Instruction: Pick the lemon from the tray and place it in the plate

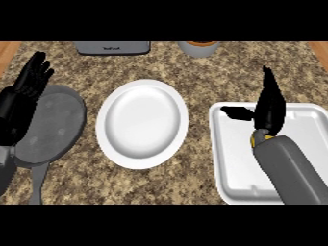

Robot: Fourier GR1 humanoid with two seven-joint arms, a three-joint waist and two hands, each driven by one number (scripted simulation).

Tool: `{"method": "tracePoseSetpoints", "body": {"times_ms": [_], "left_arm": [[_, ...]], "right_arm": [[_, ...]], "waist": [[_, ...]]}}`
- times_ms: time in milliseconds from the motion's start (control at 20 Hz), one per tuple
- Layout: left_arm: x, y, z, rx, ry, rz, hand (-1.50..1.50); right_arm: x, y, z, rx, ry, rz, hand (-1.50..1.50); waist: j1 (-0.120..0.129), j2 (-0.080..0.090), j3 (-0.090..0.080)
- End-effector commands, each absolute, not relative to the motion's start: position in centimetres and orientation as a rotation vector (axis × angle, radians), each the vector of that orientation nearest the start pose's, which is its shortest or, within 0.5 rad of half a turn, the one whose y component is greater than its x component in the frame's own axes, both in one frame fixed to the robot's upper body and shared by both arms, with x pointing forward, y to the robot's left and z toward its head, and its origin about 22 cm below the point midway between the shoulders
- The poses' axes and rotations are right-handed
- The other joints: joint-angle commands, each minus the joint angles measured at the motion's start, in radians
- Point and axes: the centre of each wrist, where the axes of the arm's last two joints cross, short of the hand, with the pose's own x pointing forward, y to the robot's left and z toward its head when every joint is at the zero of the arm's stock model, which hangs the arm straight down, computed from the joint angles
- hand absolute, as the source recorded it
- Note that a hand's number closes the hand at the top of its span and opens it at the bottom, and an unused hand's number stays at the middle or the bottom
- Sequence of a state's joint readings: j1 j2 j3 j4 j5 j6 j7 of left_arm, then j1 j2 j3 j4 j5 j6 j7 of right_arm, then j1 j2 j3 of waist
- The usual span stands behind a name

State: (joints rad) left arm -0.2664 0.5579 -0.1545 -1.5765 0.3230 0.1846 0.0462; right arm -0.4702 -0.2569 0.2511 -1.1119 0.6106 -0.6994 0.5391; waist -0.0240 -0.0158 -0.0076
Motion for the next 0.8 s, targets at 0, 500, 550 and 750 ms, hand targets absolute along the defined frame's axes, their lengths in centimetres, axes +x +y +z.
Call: {"method": "tracePoseSetpoints", "body": {"times_ms": [0, 500, 550, 750], "left_arm": [[28.8, 29.0, 9.5, 0.164, -1.716, -0.224, 0.00], [29.6, 28.8, 10.5, 0.141, -1.727, -0.213, 0.00], [29.6, 29.0, 10.5, 0.170, -1.739, -0.207, 0.00], [29.1, 29.0, 9.8, 0.167, -1.736, -0.217, 0.00]], "right_arm": [[34.7, -23.0, 2.4, -1.082, -1.006, 0.349, -1.50], [35.4, -17.6, 8.8, -0.917, -0.581, 0.548, -1.50], [34.9, -18.6, 10.2, -0.905, -0.574, 0.546, -1.50], [34.8, -19.2, 10.5, -0.940, -0.503, 0.531, -1.50]], "waist": [[-0.005, -0.006, -0.003], [0.006, 0.007, 0.006], [-0.002, 0.005, 0.006], [0.011, 0.010, 0.006]]}}
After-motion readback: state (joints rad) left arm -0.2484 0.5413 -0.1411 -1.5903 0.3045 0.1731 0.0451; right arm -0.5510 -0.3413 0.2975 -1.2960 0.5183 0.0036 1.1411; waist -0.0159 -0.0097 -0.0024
